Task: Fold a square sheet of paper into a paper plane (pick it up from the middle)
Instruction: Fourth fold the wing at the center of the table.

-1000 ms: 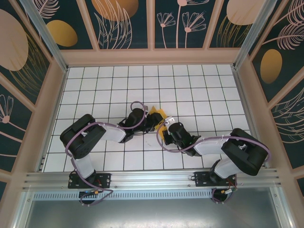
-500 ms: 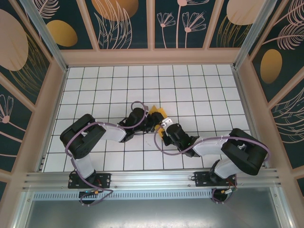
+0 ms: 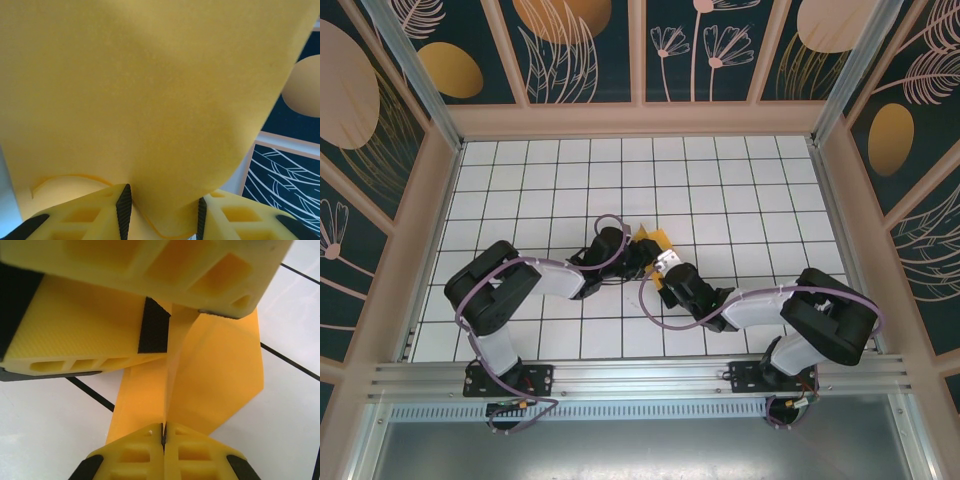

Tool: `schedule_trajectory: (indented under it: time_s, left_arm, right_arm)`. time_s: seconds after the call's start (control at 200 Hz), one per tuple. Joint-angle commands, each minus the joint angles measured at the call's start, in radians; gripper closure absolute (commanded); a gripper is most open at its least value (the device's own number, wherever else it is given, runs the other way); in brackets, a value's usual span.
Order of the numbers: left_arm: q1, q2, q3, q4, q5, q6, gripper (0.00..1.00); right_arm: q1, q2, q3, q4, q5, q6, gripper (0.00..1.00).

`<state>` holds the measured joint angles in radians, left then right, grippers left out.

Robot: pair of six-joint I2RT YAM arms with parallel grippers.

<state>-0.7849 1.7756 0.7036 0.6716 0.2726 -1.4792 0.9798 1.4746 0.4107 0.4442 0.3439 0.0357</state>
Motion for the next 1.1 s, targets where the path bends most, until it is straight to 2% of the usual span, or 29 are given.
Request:
schedule_trajectory:
  time_s: [0.0, 0.335, 0.881, 0.936, 1.096]
  left_arm:
    - [-0.004, -0.047, 0.013, -0.050, -0.027, 0.033, 0.60]
    - [-0.004, -0.054, 0.012, -0.069, -0.023, 0.054, 0.68]
    - [-0.005, -0.093, 0.011, -0.102, -0.042, 0.089, 0.70]
    - [-0.005, -0.091, 0.013, -0.101, -0.041, 0.092, 0.77]
    - [-0.005, -0.072, 0.010, -0.075, -0.027, 0.081, 0.79]
  right_arm:
    - [-0.007, -0.026, -0.005, 0.013, 0.002, 0.031, 0.93]
    - [-0.029, -0.031, -0.007, 0.003, -0.025, 0.080, 0.91]
    - [-0.082, -0.040, -0.023, -0.004, -0.111, 0.150, 0.90]
    - [-0.084, -0.041, -0.023, -0.006, -0.112, 0.147, 0.90]
    - [-0.084, -0.043, -0.020, -0.004, -0.115, 0.133, 0.91]
